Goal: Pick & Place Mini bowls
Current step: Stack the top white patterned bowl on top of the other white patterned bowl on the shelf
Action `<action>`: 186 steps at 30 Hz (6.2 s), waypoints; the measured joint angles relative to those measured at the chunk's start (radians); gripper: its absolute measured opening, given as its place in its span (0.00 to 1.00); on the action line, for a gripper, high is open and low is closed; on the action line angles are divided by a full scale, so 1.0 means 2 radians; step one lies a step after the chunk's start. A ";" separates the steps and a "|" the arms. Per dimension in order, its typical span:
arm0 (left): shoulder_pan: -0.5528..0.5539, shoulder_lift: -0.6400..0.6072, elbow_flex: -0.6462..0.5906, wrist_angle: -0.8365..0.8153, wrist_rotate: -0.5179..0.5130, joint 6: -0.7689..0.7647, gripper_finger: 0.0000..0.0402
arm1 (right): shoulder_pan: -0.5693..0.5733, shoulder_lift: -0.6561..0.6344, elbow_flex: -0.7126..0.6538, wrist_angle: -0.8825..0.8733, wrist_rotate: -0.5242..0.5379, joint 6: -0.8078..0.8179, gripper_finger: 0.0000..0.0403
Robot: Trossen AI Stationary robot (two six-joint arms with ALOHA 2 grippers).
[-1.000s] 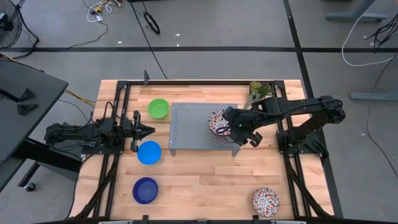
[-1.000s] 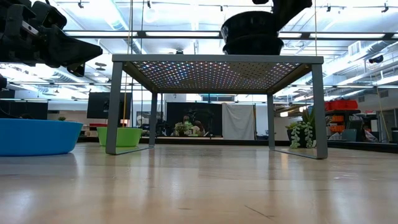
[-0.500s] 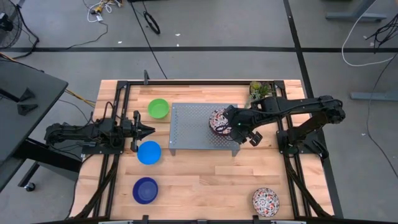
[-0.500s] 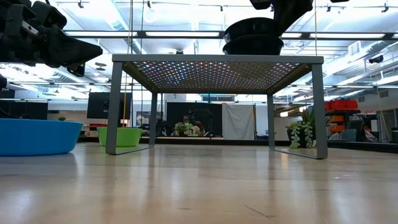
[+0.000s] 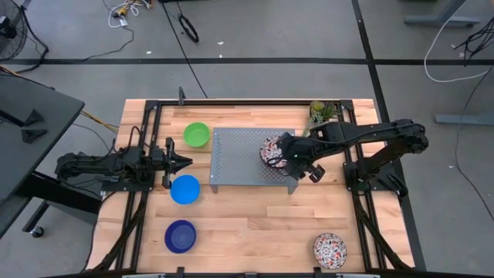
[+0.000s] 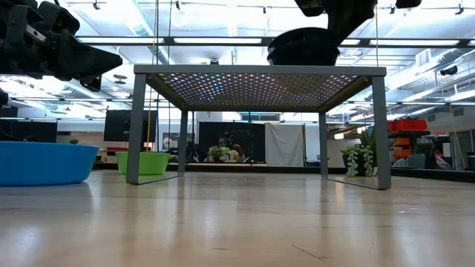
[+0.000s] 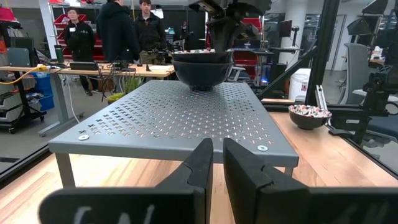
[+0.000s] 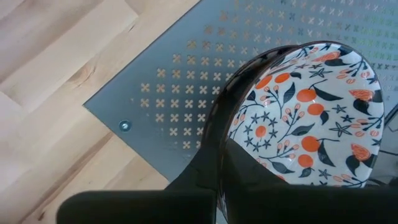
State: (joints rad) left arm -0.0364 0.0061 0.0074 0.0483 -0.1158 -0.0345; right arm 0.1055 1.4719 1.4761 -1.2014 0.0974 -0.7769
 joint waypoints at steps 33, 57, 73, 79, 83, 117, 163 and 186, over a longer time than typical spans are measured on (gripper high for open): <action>0.000 0.000 0.000 0.000 0.000 0.000 0.11 | 0.000 -0.024 0.000 0.029 0.000 0.005 0.26; 0.000 0.000 0.000 0.000 0.000 0.000 0.11 | 0.041 -0.058 0.000 0.142 0.043 0.434 0.06; 0.000 0.000 0.000 0.000 0.000 0.000 0.11 | 0.115 -0.108 -0.152 0.302 0.253 0.607 0.00; 0.000 0.000 0.000 0.000 0.000 0.000 0.11 | 0.133 -0.121 -0.199 0.353 0.324 0.633 0.00; 0.000 0.000 0.000 0.000 0.000 0.000 0.11 | 0.145 -0.128 -0.219 0.370 0.349 0.652 0.00; 0.000 0.000 0.000 0.000 0.000 0.000 0.11 | 0.159 -0.132 -0.264 0.391 0.322 0.673 0.00; 0.000 0.000 0.000 0.000 0.000 0.000 0.11 | 0.159 -0.132 -0.264 0.413 0.287 0.631 0.00; 0.000 0.000 0.000 0.000 0.000 0.000 0.11 | 0.152 -0.132 -0.264 0.465 0.283 0.570 0.00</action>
State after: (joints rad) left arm -0.0367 0.0059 0.0071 0.0487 -0.1156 -0.0345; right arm 0.4097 1.2087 0.9474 -0.2714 0.6628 0.3633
